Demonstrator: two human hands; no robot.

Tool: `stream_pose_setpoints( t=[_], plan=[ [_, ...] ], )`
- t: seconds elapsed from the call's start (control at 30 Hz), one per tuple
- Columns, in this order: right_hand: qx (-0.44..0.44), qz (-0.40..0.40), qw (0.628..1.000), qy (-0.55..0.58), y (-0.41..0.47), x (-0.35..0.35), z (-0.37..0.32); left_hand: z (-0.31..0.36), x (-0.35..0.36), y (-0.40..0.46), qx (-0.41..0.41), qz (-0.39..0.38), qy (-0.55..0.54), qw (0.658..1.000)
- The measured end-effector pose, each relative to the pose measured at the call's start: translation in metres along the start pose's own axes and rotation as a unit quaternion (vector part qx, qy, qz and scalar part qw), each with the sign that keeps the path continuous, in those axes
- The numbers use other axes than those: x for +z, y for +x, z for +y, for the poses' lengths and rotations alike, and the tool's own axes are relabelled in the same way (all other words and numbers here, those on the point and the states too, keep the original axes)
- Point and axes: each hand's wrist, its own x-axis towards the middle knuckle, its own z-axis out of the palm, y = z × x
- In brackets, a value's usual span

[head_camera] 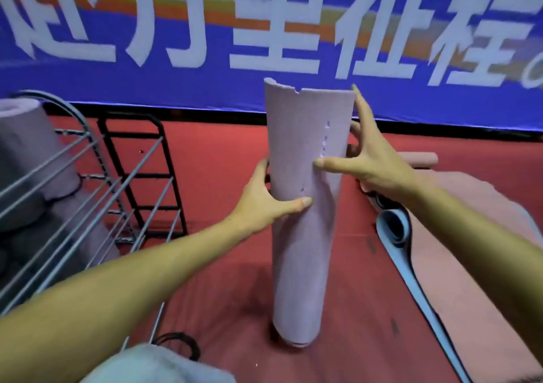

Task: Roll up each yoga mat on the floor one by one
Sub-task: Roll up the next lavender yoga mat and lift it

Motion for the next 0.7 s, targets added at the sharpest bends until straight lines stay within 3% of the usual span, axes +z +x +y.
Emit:
stream_pose_setpoints(
  t=[0.2, 0.3, 0.47, 0.7],
  plan=[
    [-0.008, 0.021, 0.999, -0.042, -0.033, -0.031, -0.044, 0.079, -0.019, -0.010, 0.026, -0.065, 0.073, 0.995],
    [-0.053, 0.016, 0.997, -0.054, -0.061, -0.016, -0.025, 0.085, -0.023, -0.036, 0.084, -0.038, 0.054, 0.994],
    [-0.060, -0.041, 0.989, -0.132, -0.066, -0.011, -0.020, 0.096, -0.028, -0.040, 0.126, -0.036, 0.153, 0.979],
    [-0.078, -0.014, 0.982, -0.171, -0.074, -0.024, -0.035, 0.105, -0.035, -0.032, 0.166, -0.071, 0.189, 0.965]
  ],
)
